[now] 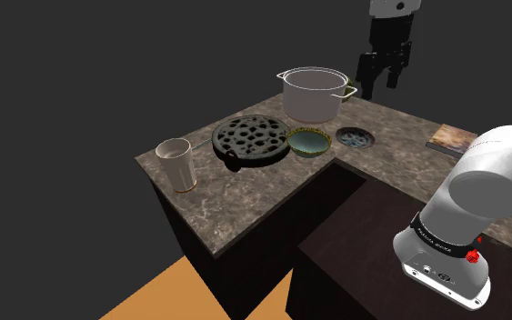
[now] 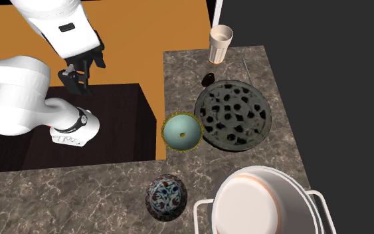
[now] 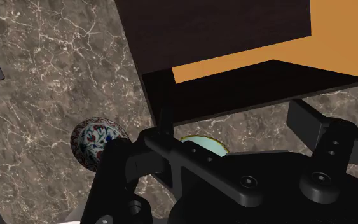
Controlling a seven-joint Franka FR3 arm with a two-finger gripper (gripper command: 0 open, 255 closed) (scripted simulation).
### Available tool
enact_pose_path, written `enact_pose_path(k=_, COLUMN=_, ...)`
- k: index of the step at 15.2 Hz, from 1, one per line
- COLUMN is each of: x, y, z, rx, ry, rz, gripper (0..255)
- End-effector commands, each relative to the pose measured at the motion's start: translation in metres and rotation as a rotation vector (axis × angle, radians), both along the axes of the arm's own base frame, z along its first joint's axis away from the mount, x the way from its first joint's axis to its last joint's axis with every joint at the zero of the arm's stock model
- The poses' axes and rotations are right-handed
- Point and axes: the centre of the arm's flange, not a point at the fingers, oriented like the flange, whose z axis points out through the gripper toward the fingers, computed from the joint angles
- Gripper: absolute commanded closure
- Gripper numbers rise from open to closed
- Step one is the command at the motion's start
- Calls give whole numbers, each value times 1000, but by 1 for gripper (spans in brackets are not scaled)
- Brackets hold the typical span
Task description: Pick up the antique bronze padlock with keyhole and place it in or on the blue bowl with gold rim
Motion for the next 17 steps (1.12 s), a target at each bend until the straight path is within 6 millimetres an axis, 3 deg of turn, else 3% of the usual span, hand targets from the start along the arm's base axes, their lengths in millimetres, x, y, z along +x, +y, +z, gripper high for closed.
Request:
enact_pose_path(k=1, x=0, y=0, z=0, rx=0, ry=0, rz=0, gripper=0)
enact_pose_path(k=9, x=37, y=67, z=-62, rx=-9, ry=-79, rz=-182, gripper=0)
enact_pose_path(k=17, x=91, y=126, z=-121, rx=-18, ry=-158, rz=-363, gripper=0)
